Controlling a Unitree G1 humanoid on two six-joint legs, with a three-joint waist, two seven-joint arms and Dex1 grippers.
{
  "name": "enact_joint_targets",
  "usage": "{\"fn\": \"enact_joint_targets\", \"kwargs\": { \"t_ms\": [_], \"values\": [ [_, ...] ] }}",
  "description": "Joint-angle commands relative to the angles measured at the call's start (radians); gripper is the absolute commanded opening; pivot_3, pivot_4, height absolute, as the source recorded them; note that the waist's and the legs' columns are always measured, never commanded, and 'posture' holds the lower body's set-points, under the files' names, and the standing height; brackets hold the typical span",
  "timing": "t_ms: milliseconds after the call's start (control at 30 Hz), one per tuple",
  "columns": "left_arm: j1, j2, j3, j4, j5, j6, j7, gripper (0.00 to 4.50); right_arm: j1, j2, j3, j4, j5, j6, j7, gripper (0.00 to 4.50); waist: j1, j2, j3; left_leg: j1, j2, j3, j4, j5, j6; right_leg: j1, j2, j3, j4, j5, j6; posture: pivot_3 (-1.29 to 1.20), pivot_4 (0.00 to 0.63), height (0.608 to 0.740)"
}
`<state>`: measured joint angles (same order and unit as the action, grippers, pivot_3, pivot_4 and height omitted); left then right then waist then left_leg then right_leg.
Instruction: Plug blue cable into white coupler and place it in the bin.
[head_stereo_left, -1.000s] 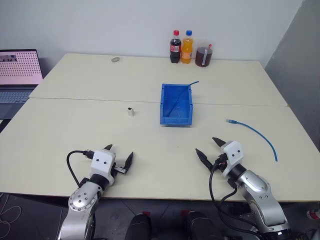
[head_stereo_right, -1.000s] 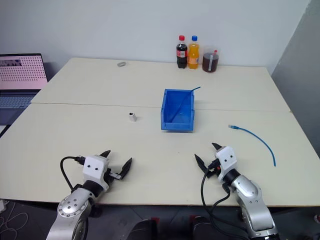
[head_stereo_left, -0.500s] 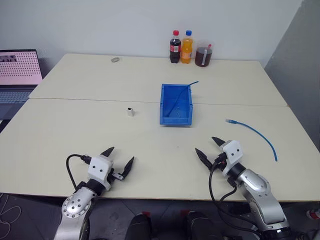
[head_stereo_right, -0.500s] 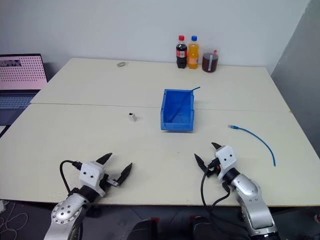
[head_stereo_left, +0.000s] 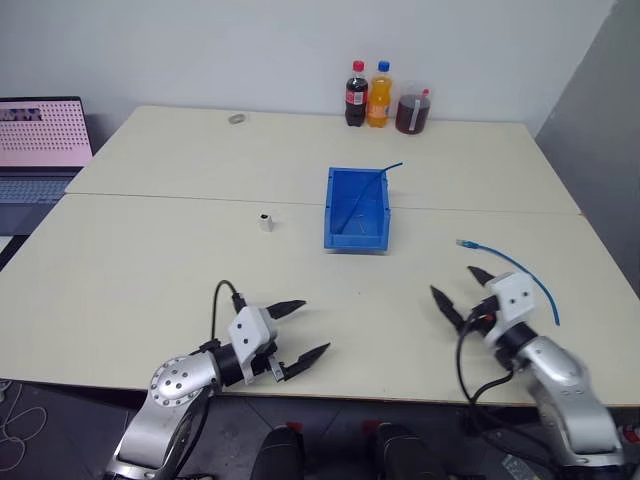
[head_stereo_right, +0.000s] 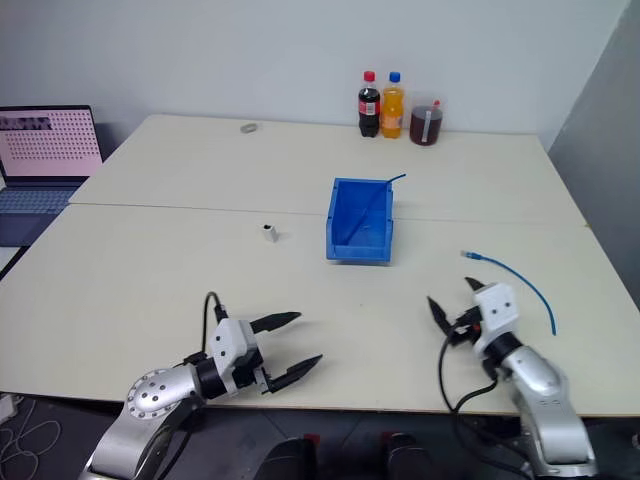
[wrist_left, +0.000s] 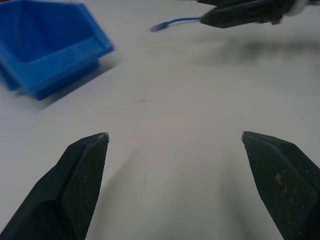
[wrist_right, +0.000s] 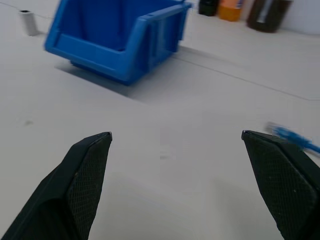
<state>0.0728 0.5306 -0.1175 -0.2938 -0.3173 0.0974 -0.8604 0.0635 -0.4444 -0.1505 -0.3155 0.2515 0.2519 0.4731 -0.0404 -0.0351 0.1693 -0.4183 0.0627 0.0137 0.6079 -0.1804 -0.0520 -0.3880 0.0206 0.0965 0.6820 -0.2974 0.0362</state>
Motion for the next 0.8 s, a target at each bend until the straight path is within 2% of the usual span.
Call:
{"fn": "enact_joint_targets", "kwargs": {
  "t_ms": [33, 167, 300, 533, 667, 800],
  "values": [
    [-0.072, 0.006, -0.032, -0.077, -0.060, 0.115, -0.023, 4.50, -0.065, -0.105, -0.064, 0.020, 0.045, 0.081, 0.068, 4.43, -0.004, 0.000, 0.000, 0.000, 0.000, 0.000, 0.000, 0.000, 0.000, 0.000, 0.001, 0.000, 0.000, 0.000, 0.000, 0.00, 0.150, 0.740],
    [-0.220, -0.029, -0.039, -0.062, -0.086, 0.261, 0.021, 4.50, -0.276, -0.242, -0.045, 0.284, 0.039, 0.167, 0.173, 4.43, -0.014, 0.001, 0.001, 0.001, 0.000, -0.001, 0.001, 0.000, 0.000, 0.001, 0.003, 0.000, 0.001, 0.001, 0.001, 0.00, 0.150, 0.740],
    [-0.324, -0.029, -0.058, -0.048, -0.092, 0.340, 0.010, 4.50, -0.488, -0.311, 0.042, 0.628, -0.033, 0.117, 0.278, 4.43, -0.017, 0.001, 0.001, 0.001, -0.001, -0.001, 0.002, 0.001, 0.001, 0.002, 0.002, 0.002, 0.000, 0.002, 0.002, 0.00, 0.150, 0.740],
    [-0.393, -0.002, -0.094, -0.031, -0.059, 0.371, -0.023, 4.50, -0.801, -0.305, 0.154, 1.160, -0.169, -0.039, 0.368, 4.43, -0.019, 0.002, 0.002, -0.001, -0.001, 0.000, 0.001, 0.000, 0.001, 0.000, 0.002, 0.002, -0.001, 0.004, -0.004, 0.00, 0.150, 0.740],
    [-0.394, 0.008, -0.094, -0.035, -0.051, 0.376, -0.026, 4.50, -0.897, -0.283, 0.176, 1.338, -0.211, -0.103, 0.379, 4.43, -0.019, 0.002, 0.003, -0.001, -0.001, 0.000, 0.001, 0.000, 0.001, 0.000, 0.002, 0.002, -0.001, 0.004, -0.004, 0.00, 0.150, 0.740],
    [-0.383, 0.022, -0.089, -0.056, -0.053, 0.385, -0.031, 4.50, -0.936, -0.281, 0.188, 1.425, -0.235, -0.144, 0.440, 3.69, -0.019, 0.002, 0.003, -0.001, -0.002, 0.000, 0.002, 0.000, 0.001, 0.001, 0.002, 0.002, -0.001, 0.004, -0.004, 0.00, 0.150, 0.740]
  ]
}}
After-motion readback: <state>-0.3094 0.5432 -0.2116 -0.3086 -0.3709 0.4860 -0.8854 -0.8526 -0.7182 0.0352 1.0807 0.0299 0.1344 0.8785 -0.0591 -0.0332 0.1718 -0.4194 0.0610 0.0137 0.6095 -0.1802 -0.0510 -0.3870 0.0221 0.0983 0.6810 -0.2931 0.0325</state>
